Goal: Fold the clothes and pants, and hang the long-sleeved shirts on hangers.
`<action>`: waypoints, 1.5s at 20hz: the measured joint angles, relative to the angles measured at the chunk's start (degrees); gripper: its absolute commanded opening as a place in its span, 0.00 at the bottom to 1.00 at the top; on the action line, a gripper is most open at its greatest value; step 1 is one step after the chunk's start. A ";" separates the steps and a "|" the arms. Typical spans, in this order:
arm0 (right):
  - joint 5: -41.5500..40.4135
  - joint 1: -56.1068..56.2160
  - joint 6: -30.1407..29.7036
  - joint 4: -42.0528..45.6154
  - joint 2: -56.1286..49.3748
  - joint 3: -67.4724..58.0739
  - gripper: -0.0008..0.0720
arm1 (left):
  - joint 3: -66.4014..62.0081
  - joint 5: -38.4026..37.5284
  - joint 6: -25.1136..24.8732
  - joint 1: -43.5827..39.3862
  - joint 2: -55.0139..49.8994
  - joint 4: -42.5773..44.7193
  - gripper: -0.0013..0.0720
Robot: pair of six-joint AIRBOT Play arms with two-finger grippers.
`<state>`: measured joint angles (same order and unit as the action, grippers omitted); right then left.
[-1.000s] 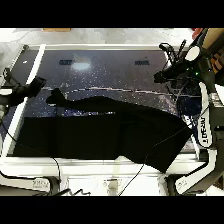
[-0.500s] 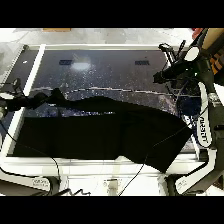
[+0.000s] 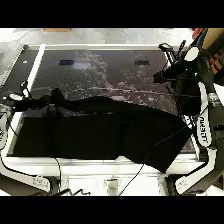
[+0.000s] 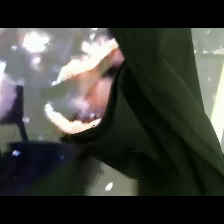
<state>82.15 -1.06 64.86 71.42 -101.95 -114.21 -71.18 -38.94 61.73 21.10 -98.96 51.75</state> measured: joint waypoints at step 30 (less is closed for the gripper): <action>3.50 -0.02 4.04 -0.81 2.25 0.37 0.03 | -3.43 -5.09 1.29 0.83 28.70 1.38 0.03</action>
<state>85.65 -1.08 68.90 70.61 -99.70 -113.84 -74.61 -44.03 63.02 21.93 -70.26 53.12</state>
